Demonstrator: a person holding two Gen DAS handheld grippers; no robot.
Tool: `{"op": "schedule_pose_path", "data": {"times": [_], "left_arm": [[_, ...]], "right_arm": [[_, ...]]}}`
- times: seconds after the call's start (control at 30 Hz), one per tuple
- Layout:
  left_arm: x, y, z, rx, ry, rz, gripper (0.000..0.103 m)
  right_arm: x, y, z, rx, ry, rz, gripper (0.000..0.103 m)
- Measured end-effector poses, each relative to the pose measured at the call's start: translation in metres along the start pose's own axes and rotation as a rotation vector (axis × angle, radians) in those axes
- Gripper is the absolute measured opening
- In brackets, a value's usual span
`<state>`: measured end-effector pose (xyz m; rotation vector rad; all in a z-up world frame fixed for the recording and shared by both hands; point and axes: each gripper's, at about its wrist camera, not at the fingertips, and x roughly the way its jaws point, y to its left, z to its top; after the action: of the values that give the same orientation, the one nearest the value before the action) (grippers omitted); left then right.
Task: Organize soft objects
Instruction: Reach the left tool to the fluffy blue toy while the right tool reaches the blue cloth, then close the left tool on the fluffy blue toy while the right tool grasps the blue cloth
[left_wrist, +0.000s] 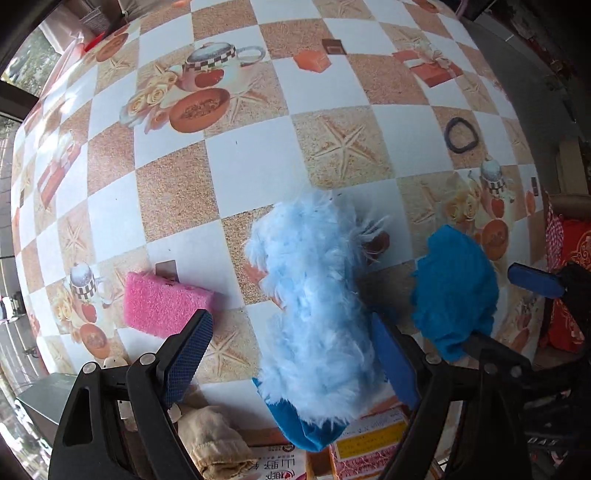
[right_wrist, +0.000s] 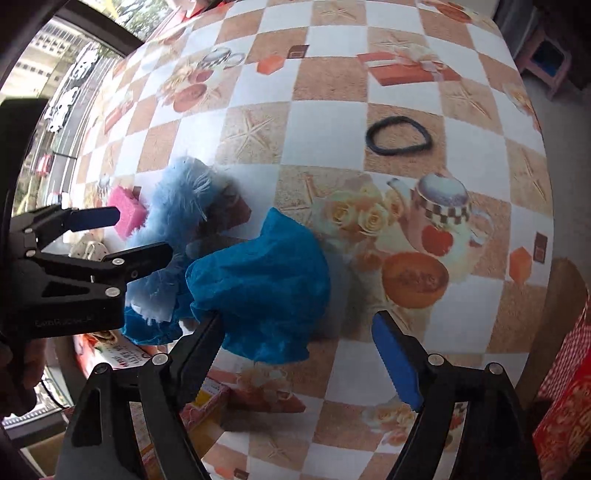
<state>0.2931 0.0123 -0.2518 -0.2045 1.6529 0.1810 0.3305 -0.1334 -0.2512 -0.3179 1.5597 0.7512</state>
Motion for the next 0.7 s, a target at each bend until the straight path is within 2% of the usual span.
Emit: {"op": "schedule_pose_path", "data": {"times": [0.13, 0.2, 0.27, 0.33, 0.43, 0.53, 0.57, 0.6, 0.63, 0.67, 0.7], "left_arm": [[0.018, 0.002, 0.007, -0.017, 0.025, 0.021, 0.088], [0.023, 0.0, 0.008, -0.007, 0.032, 0.035, 0.088], [0.028, -0.001, 0.009, 0.002, 0.041, 0.048, 0.088], [0.033, 0.0, 0.009, -0.002, 0.058, 0.045, 0.088], [0.036, 0.001, 0.009, -0.01, 0.058, 0.019, 0.086], [0.032, -0.004, 0.009, 0.005, 0.041, 0.013, 0.075], [0.028, -0.007, 0.01, 0.017, 0.026, 0.014, 0.061], [0.024, -0.01, 0.011, 0.031, 0.013, 0.017, 0.039], [0.021, -0.014, 0.013, 0.045, 0.005, 0.021, 0.025], [0.021, -0.019, 0.018, 0.05, 0.004, 0.022, 0.023], [0.017, -0.019, 0.019, 0.04, -0.009, 0.007, 0.023]], "right_arm": [[0.024, 0.012, 0.01, -0.064, -0.013, -0.048, 0.083], [0.037, 0.014, 0.014, -0.072, 0.008, -0.064, 0.083], [0.042, 0.013, 0.015, -0.07, -0.001, -0.064, 0.099], [0.046, 0.012, 0.016, -0.057, 0.008, -0.036, 0.103], [0.047, 0.017, 0.018, -0.093, 0.031, -0.06, 0.103], [0.048, 0.02, 0.021, -0.081, 0.04, -0.054, 0.103], [0.046, 0.018, 0.021, -0.055, 0.028, -0.044, 0.1], [0.042, 0.015, 0.022, -0.036, 0.013, -0.052, 0.095], [0.038, 0.014, 0.023, -0.029, -0.003, -0.073, 0.08], [0.034, 0.013, 0.025, -0.033, -0.017, -0.083, 0.056], [0.028, 0.005, 0.03, -0.037, -0.024, -0.061, 0.042]]}}
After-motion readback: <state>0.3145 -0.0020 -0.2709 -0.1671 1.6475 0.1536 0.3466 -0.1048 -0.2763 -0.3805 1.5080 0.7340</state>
